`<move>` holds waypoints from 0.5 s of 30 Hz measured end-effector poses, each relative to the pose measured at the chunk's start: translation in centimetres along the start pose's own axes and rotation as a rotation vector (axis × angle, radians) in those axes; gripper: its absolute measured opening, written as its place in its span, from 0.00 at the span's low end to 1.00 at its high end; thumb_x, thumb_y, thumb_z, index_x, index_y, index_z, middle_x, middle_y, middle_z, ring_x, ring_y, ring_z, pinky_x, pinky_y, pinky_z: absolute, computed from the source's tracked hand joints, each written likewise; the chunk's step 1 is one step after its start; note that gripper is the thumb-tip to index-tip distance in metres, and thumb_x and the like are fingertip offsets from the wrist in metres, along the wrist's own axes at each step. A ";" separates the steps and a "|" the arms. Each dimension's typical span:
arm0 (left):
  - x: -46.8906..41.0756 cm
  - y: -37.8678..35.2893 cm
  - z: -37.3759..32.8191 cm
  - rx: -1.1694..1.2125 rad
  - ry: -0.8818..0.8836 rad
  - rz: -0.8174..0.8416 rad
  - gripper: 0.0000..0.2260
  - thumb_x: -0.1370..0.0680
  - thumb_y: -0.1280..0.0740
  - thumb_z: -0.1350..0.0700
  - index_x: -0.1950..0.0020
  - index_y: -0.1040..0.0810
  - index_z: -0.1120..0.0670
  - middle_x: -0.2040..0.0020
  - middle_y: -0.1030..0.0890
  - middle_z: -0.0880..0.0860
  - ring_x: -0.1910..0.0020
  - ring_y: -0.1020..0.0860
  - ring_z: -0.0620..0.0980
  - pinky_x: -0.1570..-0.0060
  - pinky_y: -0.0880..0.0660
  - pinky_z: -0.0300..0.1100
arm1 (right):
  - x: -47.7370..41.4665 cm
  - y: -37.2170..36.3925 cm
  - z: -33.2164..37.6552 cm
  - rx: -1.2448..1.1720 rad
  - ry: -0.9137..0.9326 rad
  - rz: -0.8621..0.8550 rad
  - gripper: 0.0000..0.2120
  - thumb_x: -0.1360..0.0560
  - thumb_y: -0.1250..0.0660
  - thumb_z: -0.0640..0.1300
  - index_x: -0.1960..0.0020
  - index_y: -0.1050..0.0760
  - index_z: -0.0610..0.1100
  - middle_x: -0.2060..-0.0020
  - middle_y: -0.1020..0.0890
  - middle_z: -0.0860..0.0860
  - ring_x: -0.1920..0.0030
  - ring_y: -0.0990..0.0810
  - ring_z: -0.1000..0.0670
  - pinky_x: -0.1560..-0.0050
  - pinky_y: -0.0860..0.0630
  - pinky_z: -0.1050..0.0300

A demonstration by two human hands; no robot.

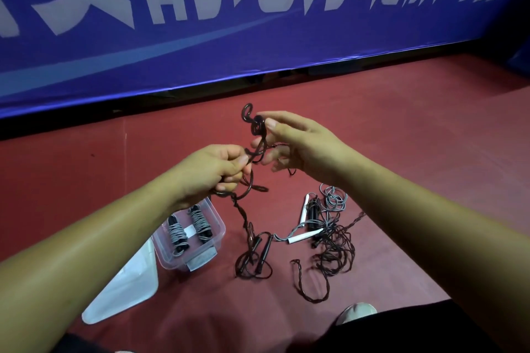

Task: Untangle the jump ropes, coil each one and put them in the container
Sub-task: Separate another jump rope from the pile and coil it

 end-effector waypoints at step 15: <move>0.9 2.2 -3.0 -0.645 -0.170 -0.271 0.09 0.22 0.34 0.44 0.53 0.17 0.45 0.60 0.19 0.46 0.61 0.23 0.38 0.56 0.28 0.35 | 0.7 0.9 2.0 0.153 0.132 -0.155 0.07 0.22 0.31 0.37 0.47 0.22 0.33 0.57 0.15 0.35 0.58 0.14 0.40 0.50 0.16 0.48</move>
Point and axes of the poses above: each hand's wrist, its own x-axis away from the middle knuckle, its own y-axis out of the back of the hand, z = x × y, the point moved 10 cm from there along -x, towards the middle knuckle
